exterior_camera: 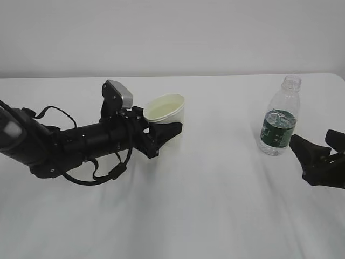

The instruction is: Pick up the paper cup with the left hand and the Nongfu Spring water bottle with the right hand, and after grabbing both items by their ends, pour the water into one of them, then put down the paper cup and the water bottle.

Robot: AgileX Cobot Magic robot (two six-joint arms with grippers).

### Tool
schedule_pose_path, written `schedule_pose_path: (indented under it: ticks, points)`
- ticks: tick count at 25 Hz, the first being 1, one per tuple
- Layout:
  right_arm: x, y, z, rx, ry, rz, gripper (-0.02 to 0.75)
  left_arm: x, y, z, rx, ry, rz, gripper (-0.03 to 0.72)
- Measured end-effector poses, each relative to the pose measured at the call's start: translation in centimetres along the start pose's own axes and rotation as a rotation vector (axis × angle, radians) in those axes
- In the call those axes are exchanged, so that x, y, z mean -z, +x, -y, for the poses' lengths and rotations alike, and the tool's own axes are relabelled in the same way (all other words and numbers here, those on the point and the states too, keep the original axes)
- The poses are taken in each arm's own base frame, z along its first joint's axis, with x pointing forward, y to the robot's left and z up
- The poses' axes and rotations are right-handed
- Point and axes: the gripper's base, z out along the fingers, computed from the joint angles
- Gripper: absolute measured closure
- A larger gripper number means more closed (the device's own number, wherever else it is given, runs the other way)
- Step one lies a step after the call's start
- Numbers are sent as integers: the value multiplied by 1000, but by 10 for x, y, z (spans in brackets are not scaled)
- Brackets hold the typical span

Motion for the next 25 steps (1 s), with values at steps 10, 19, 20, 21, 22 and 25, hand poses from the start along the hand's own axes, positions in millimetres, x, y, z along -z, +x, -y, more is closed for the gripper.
schedule_pose_path:
  ticks: [10, 19, 20, 21, 22, 25]
  points:
    - [0, 0, 1, -7, 16, 1, 144, 32, 10, -6, -21, -214, -25, 265]
    - [0, 0, 3, -13, 29, 2, 144, 54, 16, -19, 2, -479, -31, 265]
    - [0, 0, 3, -13, 29, 2, 144, 55, 16, -20, -2, -497, -31, 265]
    - [0, 0, 3, -14, 30, 2, 144, 56, 16, -21, -3, -516, -30, 265]
    - [0, 0, 3, -14, 30, 2, 144, 57, 15, -23, -1, -534, -28, 265]
    - [0, 0, 3, -14, 30, 2, 144, 60, 15, -28, 20, -606, -16, 265]
